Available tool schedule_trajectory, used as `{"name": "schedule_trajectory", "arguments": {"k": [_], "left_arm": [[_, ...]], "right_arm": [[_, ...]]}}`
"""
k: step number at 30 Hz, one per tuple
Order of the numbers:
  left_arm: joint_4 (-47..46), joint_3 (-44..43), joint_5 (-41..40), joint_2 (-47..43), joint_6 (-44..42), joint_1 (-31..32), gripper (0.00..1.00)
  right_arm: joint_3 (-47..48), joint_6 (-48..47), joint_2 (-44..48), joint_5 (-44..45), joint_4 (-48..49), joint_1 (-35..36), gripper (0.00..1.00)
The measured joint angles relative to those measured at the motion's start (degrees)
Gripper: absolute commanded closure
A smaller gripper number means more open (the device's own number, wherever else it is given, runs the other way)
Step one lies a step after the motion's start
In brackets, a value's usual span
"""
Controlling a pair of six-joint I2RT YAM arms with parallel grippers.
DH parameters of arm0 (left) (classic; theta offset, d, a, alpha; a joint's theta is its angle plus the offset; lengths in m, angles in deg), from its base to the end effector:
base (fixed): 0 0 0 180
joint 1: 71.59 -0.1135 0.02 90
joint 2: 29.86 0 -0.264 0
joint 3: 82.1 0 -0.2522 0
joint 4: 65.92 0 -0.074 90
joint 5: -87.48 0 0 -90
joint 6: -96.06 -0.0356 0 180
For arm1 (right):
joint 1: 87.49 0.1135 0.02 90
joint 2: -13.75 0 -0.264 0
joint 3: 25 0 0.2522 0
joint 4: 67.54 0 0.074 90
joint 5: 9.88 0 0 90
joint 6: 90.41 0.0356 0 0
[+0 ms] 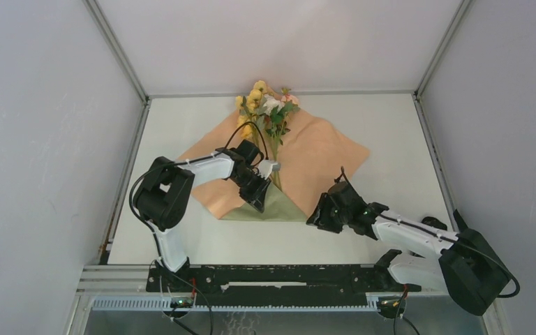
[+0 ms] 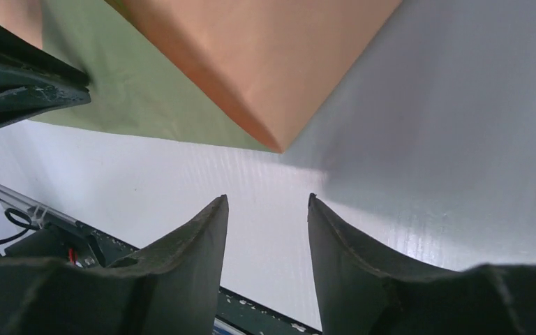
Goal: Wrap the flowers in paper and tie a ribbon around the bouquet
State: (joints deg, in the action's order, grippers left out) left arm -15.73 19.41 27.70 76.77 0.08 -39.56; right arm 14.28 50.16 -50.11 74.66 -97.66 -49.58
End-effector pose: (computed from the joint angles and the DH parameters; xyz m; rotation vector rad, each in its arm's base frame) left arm 0.2780 -0.1951 0.1449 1.0369 2.7607 -0.8434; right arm 0.1528 0.1233 0.1563 0.2553 2.6701 0.6870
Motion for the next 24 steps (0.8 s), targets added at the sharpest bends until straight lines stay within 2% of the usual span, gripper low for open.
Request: {"name": "schedule_trajectory", "arguments": {"k": [9, 17, 24], "left_arm": [[-0.6, 0.0, 0.1, 0.0, 0.7, 0.1, 0.73], [-0.9, 0.0, 0.5, 0.0, 1.6, 0.1, 0.67], [-1.4, 0.0, 0.5, -0.1, 1.6, 0.1, 0.64]], "right_arm": [[-3.5, 12.2, -5.1, 1.6, 12.4, 1.2, 0.43], [-3.5, 13.9, -8.5, 3.9, 18.2, 1.2, 0.53], [-3.5, 12.3, -8.3, 6.2, 18.3, 1.2, 0.50]]}}
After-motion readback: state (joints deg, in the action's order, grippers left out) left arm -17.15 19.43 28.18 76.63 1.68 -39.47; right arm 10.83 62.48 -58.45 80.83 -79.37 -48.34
